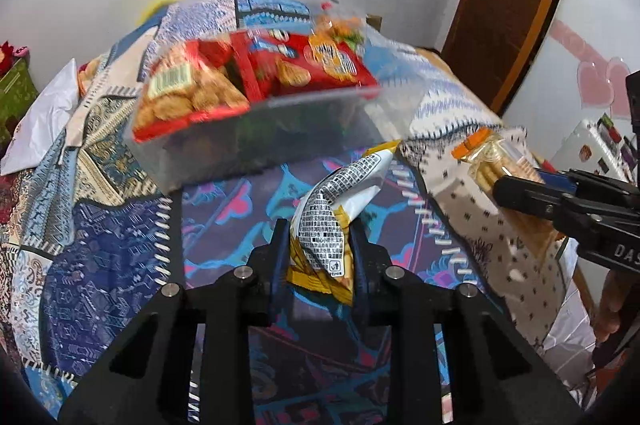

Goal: Organize snacks
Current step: 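Carry the silver pack and wafer roll over the box and release them inside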

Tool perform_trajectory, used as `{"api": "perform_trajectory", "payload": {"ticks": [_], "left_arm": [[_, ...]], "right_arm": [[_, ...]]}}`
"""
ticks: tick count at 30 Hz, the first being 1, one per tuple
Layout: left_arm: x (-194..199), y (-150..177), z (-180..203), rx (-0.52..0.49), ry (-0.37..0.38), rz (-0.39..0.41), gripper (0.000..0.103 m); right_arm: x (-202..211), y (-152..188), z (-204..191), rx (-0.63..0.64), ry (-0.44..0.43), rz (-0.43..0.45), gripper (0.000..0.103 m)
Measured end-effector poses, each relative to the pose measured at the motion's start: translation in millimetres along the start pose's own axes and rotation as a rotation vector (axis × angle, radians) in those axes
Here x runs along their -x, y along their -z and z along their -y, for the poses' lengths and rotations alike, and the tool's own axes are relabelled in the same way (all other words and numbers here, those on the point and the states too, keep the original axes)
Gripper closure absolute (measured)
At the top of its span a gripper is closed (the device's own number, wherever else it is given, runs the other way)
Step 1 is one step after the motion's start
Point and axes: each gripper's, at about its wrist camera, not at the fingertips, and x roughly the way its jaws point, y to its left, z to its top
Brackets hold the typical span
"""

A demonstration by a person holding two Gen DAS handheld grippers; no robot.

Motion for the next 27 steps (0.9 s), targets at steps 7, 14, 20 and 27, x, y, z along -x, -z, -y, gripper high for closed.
{"api": "perform_trajectory", "payload": {"ticks": [7, 14, 20, 27], "left_arm": [[29.5, -21.7, -12.6, 0.038, -0.013, 0.089, 0.075], [51.5, -59.6, -30.6, 0.074, -0.047, 0.191, 0.075], [56.1, -91.1, -39.4, 0.076, -0.065, 0.259, 0.075], [38.3, -122.8, -50.0, 0.069, -0.113, 0.289, 0.075]], "right_arm": [[2.4, -23.6, -6.2, 0.031, 0.008, 0.051, 0.073], [3.1, -57.6, -12.7, 0.06, 0.008, 0.121, 0.073], [-1.5, -88.0, -22.7, 0.086, 0.001, 0.172, 0.073], [-24.0, -121.4, -29.3, 0.101, -0.01, 0.188, 0.073]]}}
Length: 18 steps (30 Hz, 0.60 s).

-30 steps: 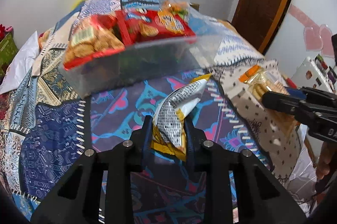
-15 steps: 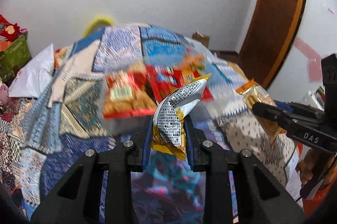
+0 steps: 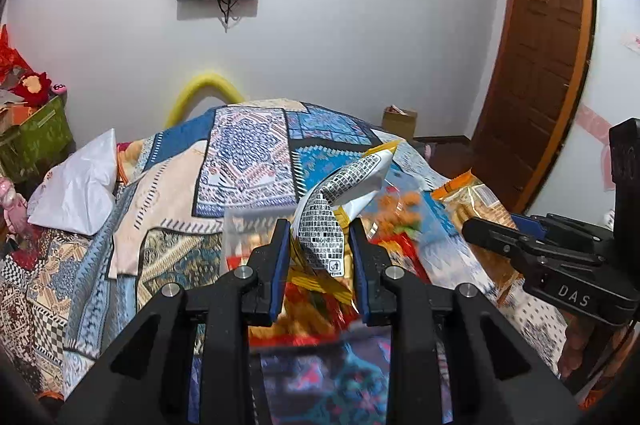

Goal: Organize snacks
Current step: 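Carry the silver pack and wafer roll over the box and release them inside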

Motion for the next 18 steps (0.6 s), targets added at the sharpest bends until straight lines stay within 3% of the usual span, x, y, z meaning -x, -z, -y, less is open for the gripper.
{"api": "perform_trajectory", "payload": {"ticks": [16, 18], "left_arm": [[-77.4, -0.9, -12.2, 0.024, -0.028, -0.104, 0.075], [-82.2, -0.1, -12.9, 0.036, -0.019, -0.125, 0.068]], "right_arm": [[-85.1, -15.0, -7.2, 0.036, -0.03, -0.128, 0.072], [-86.1, -13.9, -7.7, 0.041, -0.033, -0.135, 0.071]]}}
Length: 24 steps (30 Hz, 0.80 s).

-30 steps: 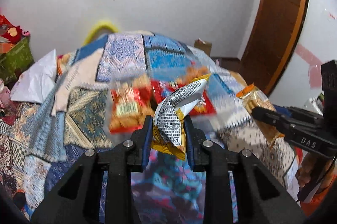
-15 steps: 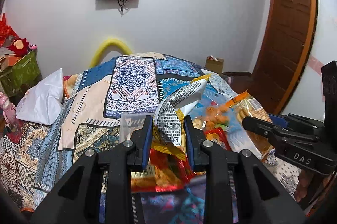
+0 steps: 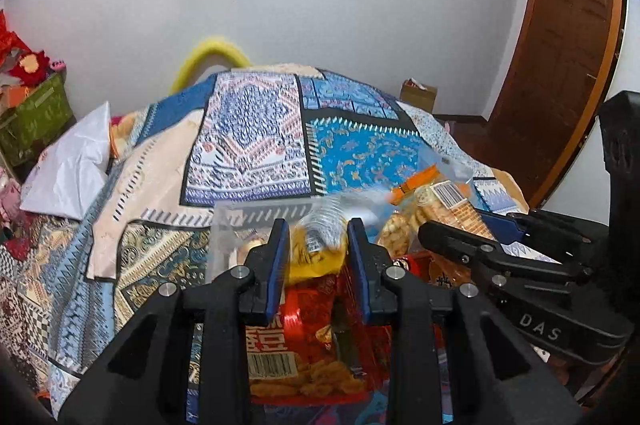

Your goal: Organize snacks

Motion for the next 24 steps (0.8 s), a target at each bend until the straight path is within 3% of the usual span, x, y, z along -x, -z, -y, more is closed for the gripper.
{"api": "perform_trajectory", "payload": {"ticks": [1, 6, 12, 21, 23, 24], "left_arm": [[-1.7, 0.5, -1.3, 0.018, 0.016, -0.013, 0.063], [4.5, 3.0, -1.3, 0.037, 0.033, -0.013, 0.062], [31.3, 3.0, 1.7, 0.021, 0.043, 0.027, 0.062], [116.2, 0.7, 15.0, -0.01, 0.074, 0.166, 0.062], [139.1, 2.4, 19.0, -0.022, 0.068, 0.206, 0.055], [149.1, 3.0, 21.0, -0.027, 0.062, 0.225, 0.045]], "right_arm": [[-0.2, 0.4, -0.1, 0.004, 0.004, -0.005, 0.07], [7.7, 1.3, 1.8, 0.009, 0.014, 0.005, 0.055], [33.0, -0.4, 2.3, -0.002, 0.009, 0.046, 0.054], [107.2, 0.1, -12.1, 0.014, 0.002, 0.174, 0.054], [126.4, 1.5, -17.3, 0.021, 0.004, 0.211, 0.054], [137.8, 2.7, -20.7, 0.025, 0.003, 0.232, 0.054]]}}
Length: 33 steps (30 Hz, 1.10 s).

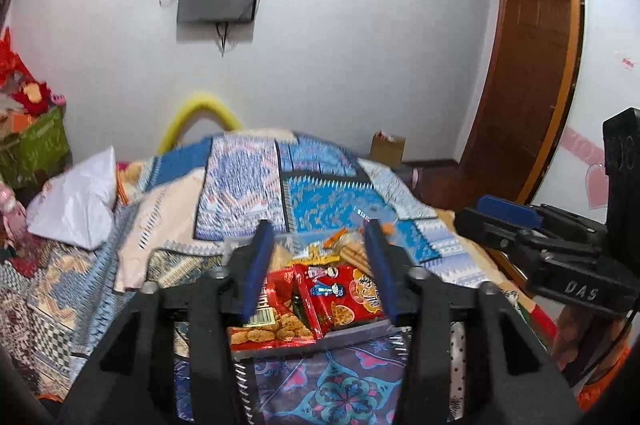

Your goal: Organize snacks

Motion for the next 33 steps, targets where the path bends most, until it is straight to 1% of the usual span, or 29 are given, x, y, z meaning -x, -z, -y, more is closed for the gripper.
{"api": "perform_trajectory", "payload": {"ticks": [1, 2, 3, 4, 5, 6, 7, 10, 12, 15, 18, 33], "left_arm": [[11.1, -1.2, 2.5, -0.004, -0.008, 0.022, 0.038], [20.7, -2.2, 4.3, -0.007, -0.01, 0.042, 0.037], [32.6, -2.9, 6.9, -0.013, -0.008, 0.062, 0.037], [41.5, -3.5, 8.8, -0.015, -0.007, 0.074, 0.034], [48.7, -3.7, 10.0, -0.015, -0.007, 0.083, 0.031], [55.1, -3.9, 10.7, -0.014, -0.006, 0.093, 0.024], [62.9, -3.6, 12.1, -0.014, -0.004, 0.106, 0.019], [82.1, -2.2, 13.3, -0.008, -0.006, 0.131, 0.015], [90.9, -1.5, 11.9, 0.002, -0.006, 0.141, 0.012], [105.7, 1.0, 11.6, 0.008, -0.028, 0.171, 0.007], [114.3, 4.1, 13.3, 0.0, -0.035, 0.182, 0.006], [123.5, 13.9, 18.4, -0.019, -0.029, 0.18, 0.006]], "right_arm": [[10.7, -1.4, -3.2, 0.003, -0.003, 0.02, 0.054], [20.8, -2.4, -6.7, 0.005, -0.005, 0.038, 0.052], [27.5, -2.9, -8.8, 0.007, -0.007, 0.054, 0.048], [37.0, -3.3, -12.5, 0.009, -0.004, 0.074, 0.045], [43.4, -3.1, -15.1, 0.01, 0.002, 0.09, 0.037], [51.3, -2.9, -19.0, 0.012, 0.01, 0.11, 0.031], [57.3, -2.6, -22.3, 0.018, 0.015, 0.125, 0.03], [72.3, -2.0, -31.7, 0.031, 0.028, 0.154, 0.027], [81.5, -0.5, -36.5, 0.031, 0.036, 0.177, 0.015], [91.1, 2.0, -40.0, 0.03, 0.046, 0.204, 0.008], [97.7, 6.3, -42.5, 0.024, 0.048, 0.219, 0.002], [107.2, 19.1, -43.8, 0.025, 0.055, 0.223, 0.001]]}}
